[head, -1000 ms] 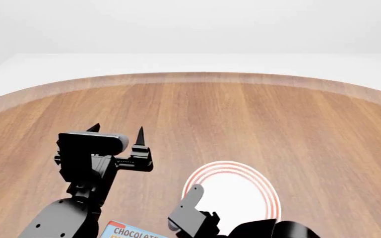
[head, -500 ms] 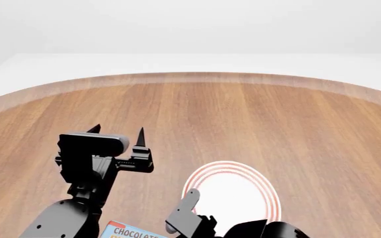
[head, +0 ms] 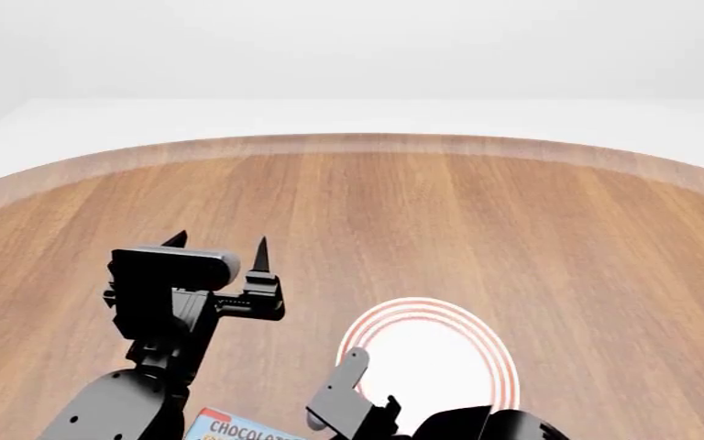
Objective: Put the chocolate pudding to the right of the plate.
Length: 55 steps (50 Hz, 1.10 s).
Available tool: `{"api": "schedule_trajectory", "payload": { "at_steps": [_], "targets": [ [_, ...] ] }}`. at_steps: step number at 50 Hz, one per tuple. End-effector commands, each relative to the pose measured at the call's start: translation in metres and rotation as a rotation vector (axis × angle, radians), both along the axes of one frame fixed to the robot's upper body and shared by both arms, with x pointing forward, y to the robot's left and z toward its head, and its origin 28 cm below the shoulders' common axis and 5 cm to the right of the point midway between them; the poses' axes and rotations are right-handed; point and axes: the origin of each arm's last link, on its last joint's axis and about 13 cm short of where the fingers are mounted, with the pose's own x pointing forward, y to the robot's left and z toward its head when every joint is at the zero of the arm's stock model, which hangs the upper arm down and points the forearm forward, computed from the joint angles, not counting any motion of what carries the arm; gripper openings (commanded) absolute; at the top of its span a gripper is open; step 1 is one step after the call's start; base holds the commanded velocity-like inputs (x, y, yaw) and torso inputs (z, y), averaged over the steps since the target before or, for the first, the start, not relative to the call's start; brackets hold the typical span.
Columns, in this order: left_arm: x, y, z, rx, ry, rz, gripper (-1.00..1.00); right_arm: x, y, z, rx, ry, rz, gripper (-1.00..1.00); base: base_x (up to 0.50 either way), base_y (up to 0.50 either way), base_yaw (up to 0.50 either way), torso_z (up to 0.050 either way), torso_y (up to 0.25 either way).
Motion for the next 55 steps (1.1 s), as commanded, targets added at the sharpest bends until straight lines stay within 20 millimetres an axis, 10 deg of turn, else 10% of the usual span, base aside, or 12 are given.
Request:
{"api": "schedule_trajectory", "payload": {
  "at_steps": [1, 26, 55],
  "targets": [
    [0.0, 0.0, 0.0, 0.001, -0.001, 0.002, 1.0, -0.002, 0.001, -0.001, 0.014, 0.009, 0.014, -1.0, 0.0, 0.0, 0.0, 0.0, 0.0],
    [0.001, 0.0, 0.002, 0.003, -0.008, 0.001, 1.0, -0.021, -0.029, 0.044, 0.083, -0.164, -0.13, -1.0, 0.0, 0.0, 0.0, 0.0, 0.0],
    [0.003, 0.001, 0.001, -0.003, -0.007, -0.002, 1.0, 0.017, -0.117, 0.092, 0.055, -0.305, -0.75, -1.0, 0.0, 0.0, 0.0, 0.0, 0.0]
  ]
}}
